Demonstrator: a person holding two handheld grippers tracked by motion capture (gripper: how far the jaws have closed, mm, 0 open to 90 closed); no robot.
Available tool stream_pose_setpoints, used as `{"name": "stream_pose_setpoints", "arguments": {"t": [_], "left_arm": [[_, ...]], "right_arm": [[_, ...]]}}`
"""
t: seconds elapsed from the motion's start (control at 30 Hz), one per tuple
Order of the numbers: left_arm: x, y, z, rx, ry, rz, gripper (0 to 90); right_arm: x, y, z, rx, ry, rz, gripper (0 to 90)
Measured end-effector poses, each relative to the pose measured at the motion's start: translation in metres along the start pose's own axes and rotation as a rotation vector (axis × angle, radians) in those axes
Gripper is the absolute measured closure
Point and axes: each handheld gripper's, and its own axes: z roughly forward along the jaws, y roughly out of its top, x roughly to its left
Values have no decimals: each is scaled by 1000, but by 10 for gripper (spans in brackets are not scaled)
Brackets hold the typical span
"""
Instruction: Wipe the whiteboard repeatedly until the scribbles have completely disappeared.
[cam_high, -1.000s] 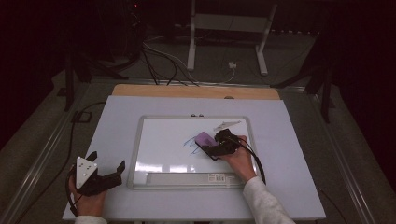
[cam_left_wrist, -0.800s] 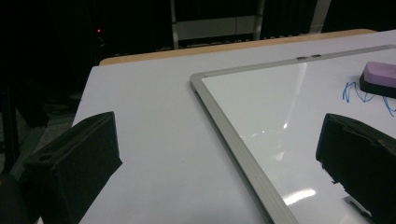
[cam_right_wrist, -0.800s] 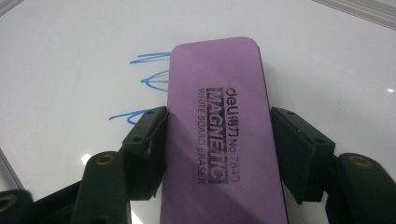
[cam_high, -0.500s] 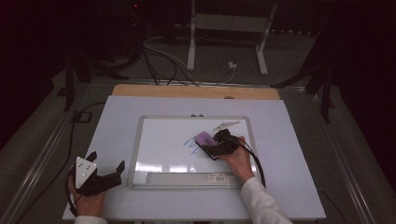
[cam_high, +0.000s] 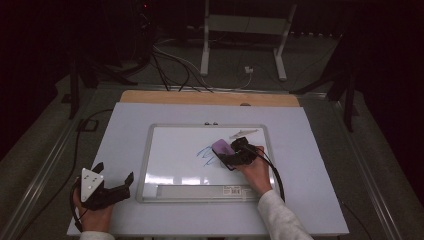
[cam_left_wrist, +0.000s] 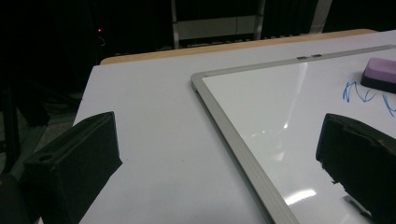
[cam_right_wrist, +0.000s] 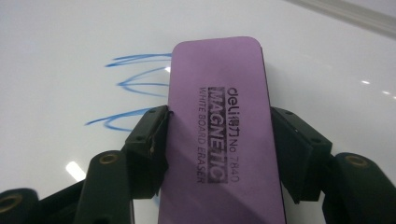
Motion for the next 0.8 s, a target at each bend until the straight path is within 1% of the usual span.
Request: {"name": "stream_pose_setpoints", "arguments": {"t": [0.03,0.07,0.13,0.2,0.3,0.37,0.43,0.5,0.53,0.6,0.7,0.77,0.8], "left_arm": [[0,0,0,0,0,0,4],[0,0,0,0,0,0,4],[0,0,0,0,0,1,4],[0,0,0,1,0,1,4],[0,0,0,2,0,1,4],[0,0,0,0,0,1,4],[0,0,0,1,1,1,4],[0,0,0,1,1,1,4],[0,0,0,0,0,0,4],[0,0,0,0,0,-1,4],[0,0,0,0,0,-1,4],[0,0,0,2,0,-1,4],[0,0,0,2,0,0,4]], "right_arm": [[-2,0,-1,1,-20,8,410],[-3,0,-1,1,-27,13,410],[-4,-1,-3,3,-34,28,410],[-1,-2,-3,2,-41,23,410],[6,-3,-4,10,-12,8,410],[14,-5,-4,12,11,-20,410],[21,-7,-5,15,21,-41,410],[24,-8,-6,15,29,-56,410],[25,-9,-7,15,25,-61,410],[23,-9,-7,18,19,-50,411],[15,-7,-8,13,-31,-42,411],[7,-7,-8,11,-62,-14,411],[4,-7,-9,11,-68,-4,411]]}}
